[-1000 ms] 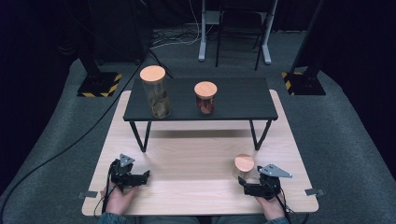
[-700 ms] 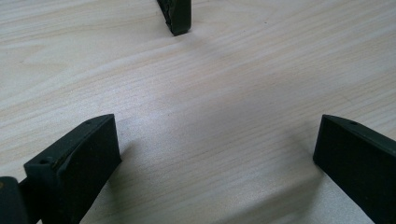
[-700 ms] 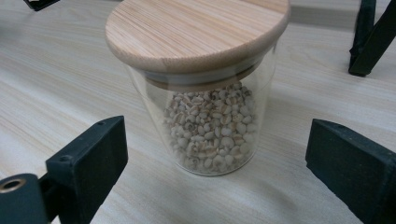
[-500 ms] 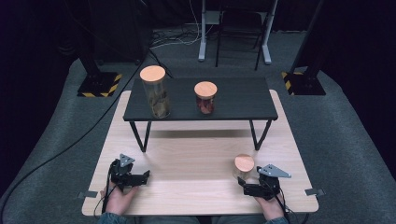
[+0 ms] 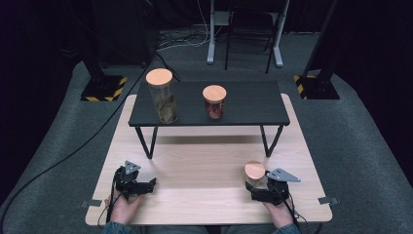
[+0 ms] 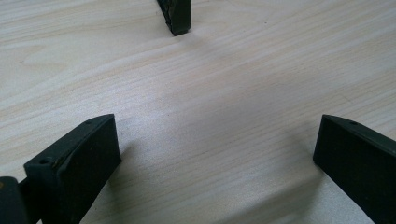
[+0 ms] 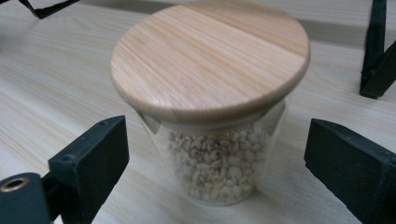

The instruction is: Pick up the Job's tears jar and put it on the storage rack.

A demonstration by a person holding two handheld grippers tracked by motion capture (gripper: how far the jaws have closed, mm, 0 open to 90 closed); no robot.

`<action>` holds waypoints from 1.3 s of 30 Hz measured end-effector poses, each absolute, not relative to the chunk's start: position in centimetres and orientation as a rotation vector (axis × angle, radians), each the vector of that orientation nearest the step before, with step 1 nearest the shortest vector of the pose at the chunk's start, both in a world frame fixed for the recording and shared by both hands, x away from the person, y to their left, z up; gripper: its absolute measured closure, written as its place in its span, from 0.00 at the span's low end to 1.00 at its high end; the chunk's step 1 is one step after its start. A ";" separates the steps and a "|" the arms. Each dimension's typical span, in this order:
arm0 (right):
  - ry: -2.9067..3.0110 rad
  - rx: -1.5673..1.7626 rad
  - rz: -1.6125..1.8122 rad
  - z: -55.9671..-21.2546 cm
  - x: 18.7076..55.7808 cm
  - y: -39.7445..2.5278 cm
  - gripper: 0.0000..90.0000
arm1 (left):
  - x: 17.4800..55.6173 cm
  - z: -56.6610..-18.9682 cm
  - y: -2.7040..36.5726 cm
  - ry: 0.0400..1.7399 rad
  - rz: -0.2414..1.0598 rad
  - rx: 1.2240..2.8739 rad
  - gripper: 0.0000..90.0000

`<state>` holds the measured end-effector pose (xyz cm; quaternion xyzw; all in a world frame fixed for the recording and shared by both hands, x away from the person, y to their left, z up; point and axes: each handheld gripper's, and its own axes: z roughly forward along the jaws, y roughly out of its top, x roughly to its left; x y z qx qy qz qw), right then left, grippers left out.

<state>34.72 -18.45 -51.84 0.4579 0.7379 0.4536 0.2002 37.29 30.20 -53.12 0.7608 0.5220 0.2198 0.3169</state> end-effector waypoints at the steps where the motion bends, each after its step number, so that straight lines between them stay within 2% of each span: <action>1: 2.065 1.276 1.266 -51.8 34.8 -18.4 0.07 | 37.3 -53.1 30.2 1.375 0.578 2.002 0.00; 17: 2.085 1.258 1.261 -51.9 36.3 -17.3 0.09 | 37.3 -53.1 30.2 1.374 0.579 2.002 0.00; 39: 2.088 1.238 1.267 -52.1 37.4 -16.7 0.25 | 37.3 -53.1 30.2 1.374 0.578 2.002 0.00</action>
